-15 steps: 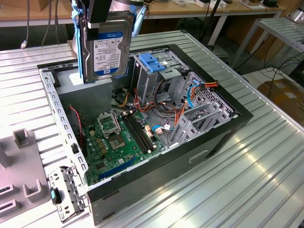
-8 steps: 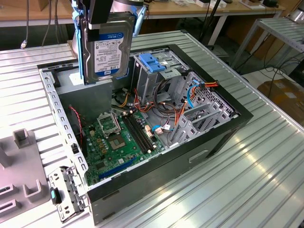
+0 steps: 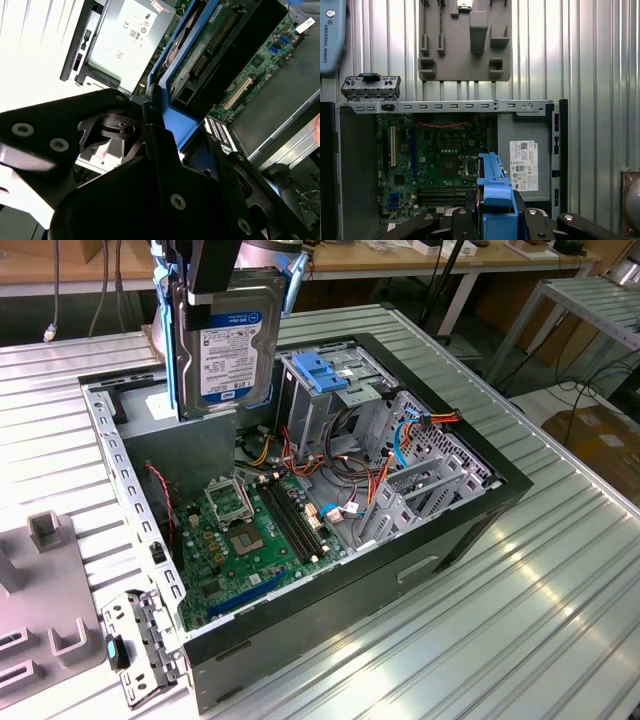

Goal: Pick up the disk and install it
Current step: 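Insert the disk into the insertion slot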

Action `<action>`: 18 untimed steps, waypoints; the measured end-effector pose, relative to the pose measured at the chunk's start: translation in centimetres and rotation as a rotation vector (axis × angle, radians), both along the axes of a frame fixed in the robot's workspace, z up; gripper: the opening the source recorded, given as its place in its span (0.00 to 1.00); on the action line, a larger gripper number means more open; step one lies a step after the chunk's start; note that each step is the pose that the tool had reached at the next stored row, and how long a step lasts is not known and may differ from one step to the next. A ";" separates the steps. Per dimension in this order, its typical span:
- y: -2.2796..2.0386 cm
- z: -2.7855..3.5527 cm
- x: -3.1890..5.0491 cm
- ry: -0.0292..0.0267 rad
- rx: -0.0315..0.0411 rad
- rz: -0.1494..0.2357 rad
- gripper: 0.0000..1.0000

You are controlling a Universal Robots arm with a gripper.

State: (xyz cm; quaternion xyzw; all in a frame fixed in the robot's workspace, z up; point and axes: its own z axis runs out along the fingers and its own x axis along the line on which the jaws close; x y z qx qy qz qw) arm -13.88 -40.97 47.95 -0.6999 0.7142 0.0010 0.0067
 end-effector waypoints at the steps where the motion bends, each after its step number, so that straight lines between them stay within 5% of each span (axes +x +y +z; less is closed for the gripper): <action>1: -0.03 -0.01 0.00 -0.0001 0.0001 0.000 0.37; 18: -0.24 -0.06 0.30 0.0000 -0.0008 0.000 0.37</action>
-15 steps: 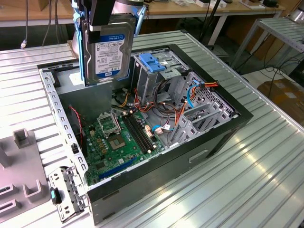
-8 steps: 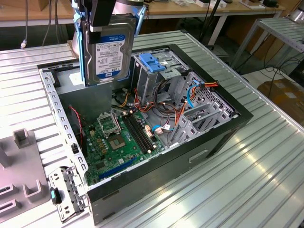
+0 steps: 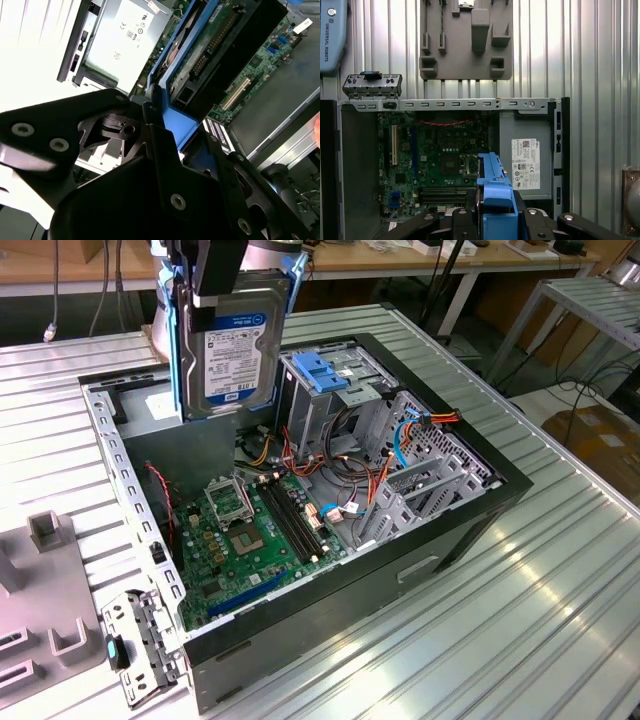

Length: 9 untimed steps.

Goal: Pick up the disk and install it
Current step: 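Insert the disk into the insertion slot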

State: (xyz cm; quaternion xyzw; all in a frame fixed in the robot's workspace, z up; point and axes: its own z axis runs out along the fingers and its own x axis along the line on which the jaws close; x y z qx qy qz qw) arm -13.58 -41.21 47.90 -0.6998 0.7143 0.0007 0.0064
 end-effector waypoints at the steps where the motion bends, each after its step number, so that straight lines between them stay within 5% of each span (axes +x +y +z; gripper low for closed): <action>1: -0.01 0.00 0.01 0.0000 -0.0001 0.000 0.37; 9: -0.32 -0.01 0.02 0.0001 -0.0002 0.000 0.37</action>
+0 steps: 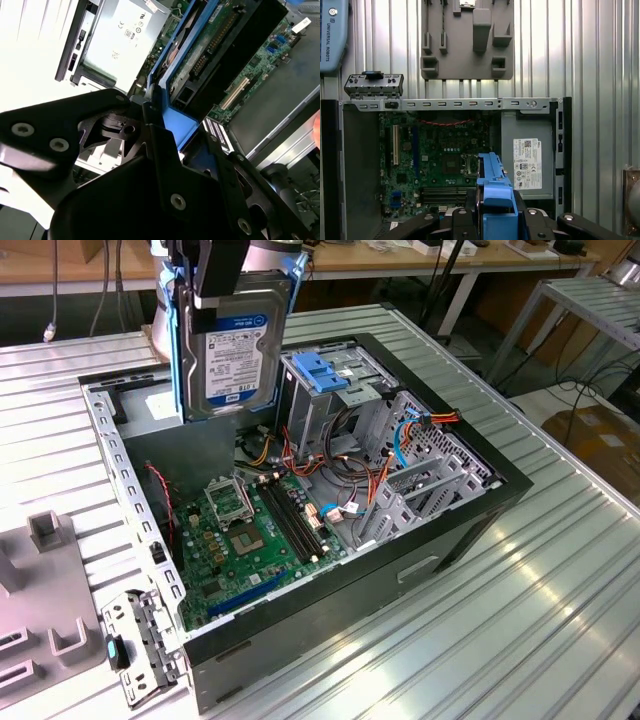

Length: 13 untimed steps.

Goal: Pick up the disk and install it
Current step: 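Insert the disk into the insertion slot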

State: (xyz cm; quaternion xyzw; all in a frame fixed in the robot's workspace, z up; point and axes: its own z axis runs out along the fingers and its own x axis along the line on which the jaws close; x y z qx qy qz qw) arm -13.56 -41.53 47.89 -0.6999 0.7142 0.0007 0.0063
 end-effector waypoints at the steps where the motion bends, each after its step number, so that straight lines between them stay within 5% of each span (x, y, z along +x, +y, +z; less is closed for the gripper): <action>1: -0.12 0.00 0.00 0.0000 0.0001 0.000 0.37; 13: -1.07 -0.01 0.00 0.0000 0.0001 0.000 0.37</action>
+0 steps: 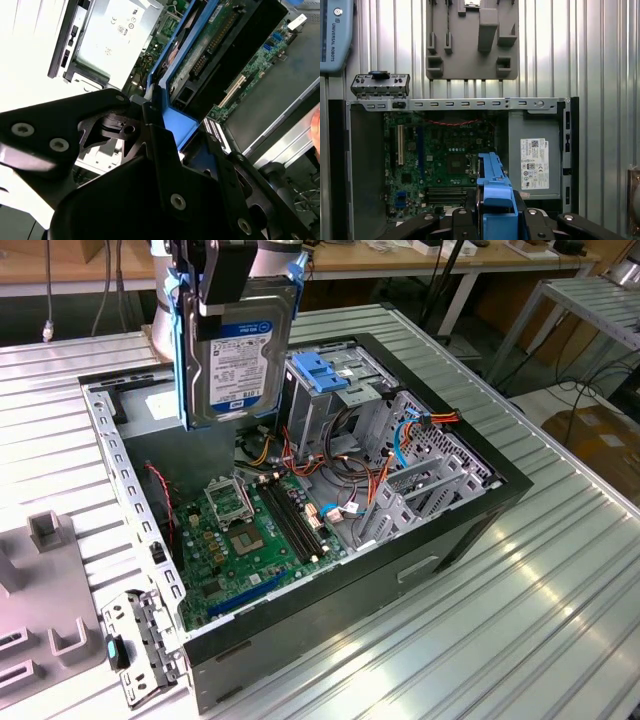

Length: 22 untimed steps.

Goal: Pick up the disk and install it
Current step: 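Insert the disk into the insertion slot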

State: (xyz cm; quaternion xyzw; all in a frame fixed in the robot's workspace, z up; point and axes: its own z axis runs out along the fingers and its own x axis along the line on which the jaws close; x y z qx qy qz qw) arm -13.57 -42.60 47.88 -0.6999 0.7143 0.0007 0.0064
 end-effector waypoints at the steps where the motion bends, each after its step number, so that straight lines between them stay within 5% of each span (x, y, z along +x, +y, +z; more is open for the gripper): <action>1: -0.09 0.00 0.00 -0.0001 0.0000 0.000 0.37; 22: -1.70 0.00 0.00 0.0000 -0.0002 0.000 0.37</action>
